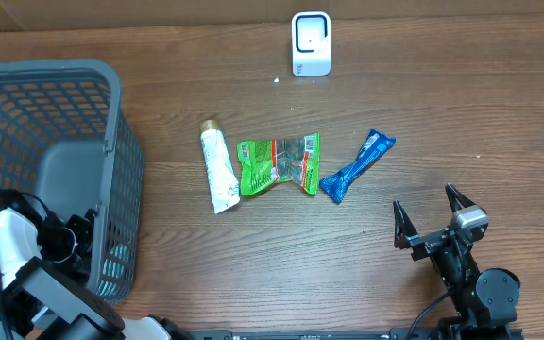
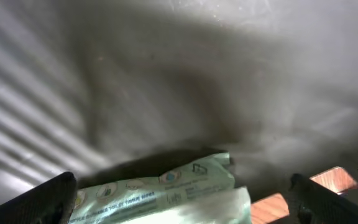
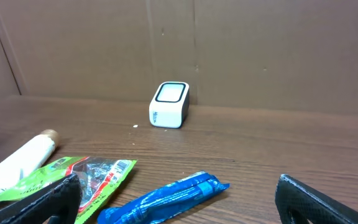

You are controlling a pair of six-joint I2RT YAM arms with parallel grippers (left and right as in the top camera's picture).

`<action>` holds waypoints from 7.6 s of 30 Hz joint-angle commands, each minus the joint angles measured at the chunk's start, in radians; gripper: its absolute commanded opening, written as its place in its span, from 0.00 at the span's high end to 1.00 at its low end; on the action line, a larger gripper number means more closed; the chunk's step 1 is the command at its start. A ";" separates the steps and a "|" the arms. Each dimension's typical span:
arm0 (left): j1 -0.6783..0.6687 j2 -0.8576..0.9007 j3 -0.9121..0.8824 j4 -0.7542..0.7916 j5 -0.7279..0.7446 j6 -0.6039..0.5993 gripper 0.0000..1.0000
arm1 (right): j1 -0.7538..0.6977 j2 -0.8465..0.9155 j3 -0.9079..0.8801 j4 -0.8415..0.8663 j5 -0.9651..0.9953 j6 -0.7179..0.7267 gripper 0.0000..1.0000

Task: Scan the item barcode
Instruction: 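Reposition the left gripper above the pale green packet to grasp it, then close the left gripper on the pale green packet in the basket, then lift the pale green packet out and release it beside the blue wrapper, then retract the left gripper to the basket edge and hold still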

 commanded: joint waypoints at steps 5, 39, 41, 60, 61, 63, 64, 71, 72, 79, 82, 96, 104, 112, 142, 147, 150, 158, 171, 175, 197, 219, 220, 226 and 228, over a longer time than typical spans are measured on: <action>0.004 0.010 -0.074 0.036 0.027 -0.010 0.00 | 0.005 -0.008 -0.011 0.006 0.003 0.003 0.00; 0.005 0.010 0.278 -0.035 -0.031 -0.009 0.96 | 0.005 -0.008 -0.011 0.006 0.003 0.003 0.00; 0.004 0.010 0.277 -0.048 -0.029 -0.010 0.89 | 0.005 -0.008 -0.011 0.006 0.003 0.003 0.00; -0.031 0.010 -0.013 0.031 0.055 0.043 0.15 | 0.005 -0.008 -0.011 0.006 0.003 0.003 0.00; -0.031 0.010 -0.034 0.046 0.057 0.043 0.16 | 0.005 -0.008 -0.011 0.006 0.003 0.003 0.00; -0.031 0.010 -0.079 0.086 0.057 0.043 0.18 | 0.005 -0.008 -0.011 0.006 0.003 0.003 0.00; -0.031 0.010 -0.095 0.101 0.057 0.043 0.19 | 0.005 -0.008 -0.011 0.006 0.003 0.003 0.00; -0.031 0.010 -0.119 0.148 0.053 0.043 0.37 | 0.005 -0.008 -0.011 0.006 0.003 0.003 0.00; -0.031 0.010 -0.119 0.156 0.053 0.043 0.48 | 0.005 -0.008 -0.011 0.006 0.003 0.003 0.00; -0.029 0.010 -0.119 0.208 0.013 0.043 0.96 | 0.005 -0.008 -0.011 0.006 0.003 0.003 0.00; -0.029 0.010 -0.109 0.227 -0.035 0.043 0.96 | 0.005 -0.008 -0.011 0.006 0.003 0.003 0.00; -0.030 -0.007 0.470 -0.164 0.024 0.048 0.96 | 0.005 -0.008 -0.011 0.006 0.003 0.003 0.00; -0.083 -0.088 0.804 -0.314 0.160 0.116 0.96 | 0.005 -0.008 -0.011 0.006 0.003 0.004 0.00; -0.354 -0.192 1.029 -0.328 0.169 0.112 0.96 | 0.005 -0.008 -0.011 0.006 0.003 0.003 0.00; -1.350 0.396 0.916 -0.104 -0.015 -0.446 0.96 | 0.005 -0.008 -0.011 0.006 0.003 0.003 0.00; -1.381 0.491 0.917 -0.029 0.033 -0.472 0.96 | 0.005 -0.008 -0.011 0.006 0.003 0.003 0.00; -1.397 0.531 0.916 0.040 0.047 -0.473 0.96 | 0.005 -0.008 -0.011 0.006 0.003 0.003 0.00; -1.404 0.592 0.916 0.139 0.057 -0.473 0.82 | 0.005 -0.008 -0.011 0.006 0.003 0.003 0.00; -1.369 0.524 1.005 -0.029 0.042 -0.349 0.31 | 0.005 -0.008 -0.011 0.006 0.003 0.003 0.00; -1.314 0.382 1.051 -0.222 -0.092 -0.349 0.30 | 0.005 -0.008 -0.011 0.006 0.003 0.003 0.00; -0.999 -0.180 0.624 -0.410 -0.366 -0.204 0.29 | 0.005 -0.008 -0.011 0.006 0.003 0.003 0.00; -0.708 -0.222 0.309 -0.164 -0.364 0.030 0.35 | 0.005 -0.008 -0.011 0.006 0.003 0.003 0.00; -0.708 -0.222 0.309 -0.175 -0.364 0.018 0.35 | 0.005 -0.008 -0.011 0.006 0.003 0.003 0.00; -0.708 -0.235 0.309 -0.235 -0.363 -0.085 0.35 | 0.005 -0.008 -0.011 0.006 0.003 0.003 0.00; -0.709 -0.254 0.309 -0.234 -0.336 -0.088 0.34 | 0.005 -0.008 -0.011 0.006 0.003 0.003 0.00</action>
